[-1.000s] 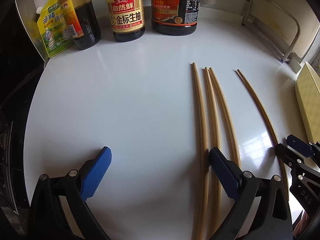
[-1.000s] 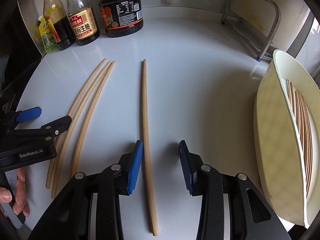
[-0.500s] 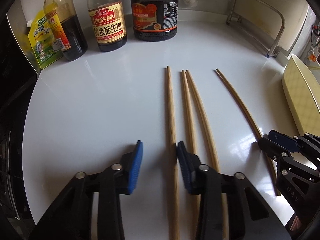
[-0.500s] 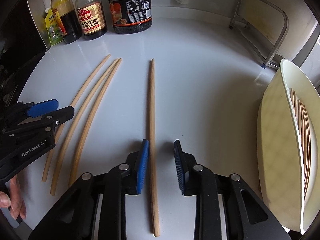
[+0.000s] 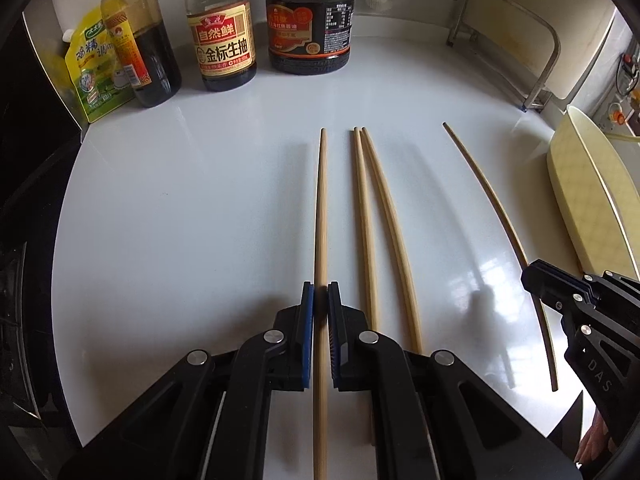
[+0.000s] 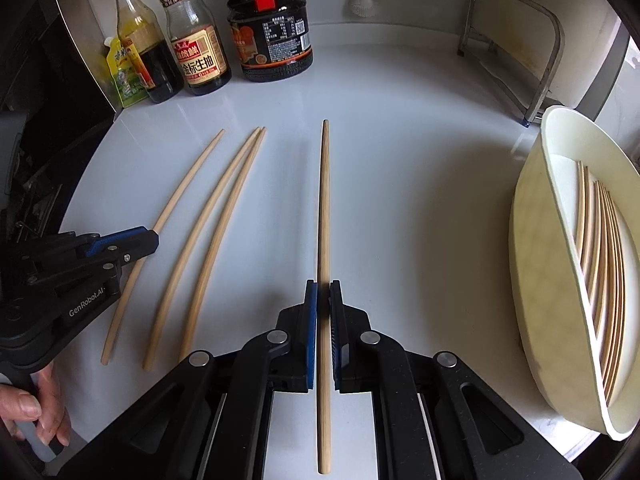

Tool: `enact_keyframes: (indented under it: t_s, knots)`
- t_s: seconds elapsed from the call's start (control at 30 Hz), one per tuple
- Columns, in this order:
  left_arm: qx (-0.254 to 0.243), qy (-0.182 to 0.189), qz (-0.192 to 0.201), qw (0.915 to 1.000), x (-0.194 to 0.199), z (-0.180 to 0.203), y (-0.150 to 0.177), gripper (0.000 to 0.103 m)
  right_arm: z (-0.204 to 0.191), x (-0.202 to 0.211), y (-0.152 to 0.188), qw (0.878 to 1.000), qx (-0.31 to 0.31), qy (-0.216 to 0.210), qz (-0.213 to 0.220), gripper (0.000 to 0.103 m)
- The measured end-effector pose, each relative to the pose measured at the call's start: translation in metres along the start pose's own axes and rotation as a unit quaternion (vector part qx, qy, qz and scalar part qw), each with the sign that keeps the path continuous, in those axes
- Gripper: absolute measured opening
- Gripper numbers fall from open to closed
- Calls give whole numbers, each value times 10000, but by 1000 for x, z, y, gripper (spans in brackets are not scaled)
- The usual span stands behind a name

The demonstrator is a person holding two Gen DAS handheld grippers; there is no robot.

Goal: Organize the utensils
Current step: 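Carry the chopstick with the right gripper while the left gripper carries its own to the basin, then lower both chopsticks into the white basin and open both grippers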

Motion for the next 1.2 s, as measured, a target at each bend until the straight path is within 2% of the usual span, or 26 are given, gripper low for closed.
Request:
enact_keyframes:
  t_s: [0.13,0.27,0.47,0.63,0.77,0.9,1.0,1.2]
  knots:
    - [-66,111,160,9998,25,14,-6,7,6,34,0,9996,-93,-166,193,6]
    - [-273,365,411,9981,49,47,-23,7,35,71,1,9979,-434,-195,436,6]
    - [-798,920,700,9901,69,133,-55,7,115,115,6,9905,-1122,229,766,6]
    - [-1261,1425,655,9795,70,217,-75,7,186,139,20,9792,-1686,605,952,6]
    - [-1715,1697,517,9691,61,282,-81,7,234,142,31,9708,-2057,767,968,6]
    - [-1994,1786,305,9630,42,326,-80,7,265,130,38,9657,-2321,789,852,6]
    - [-2072,1783,146,9618,24,346,-80,7,279,119,41,9653,-2371,789,765,6]
    - [-2204,1623,-185,9616,-8,360,-78,8,297,98,42,9606,-2598,758,628,6]
Point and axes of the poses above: each gripper's, at about its wrist camera, not at the fingertips, and x roughly against the way its jaws point, z to its right, y to its underside, the point moved 6 cm from there along -x, roughly the way its jaws point, and after that the axes turned 3 degrees about y, right-handed, at the moved point
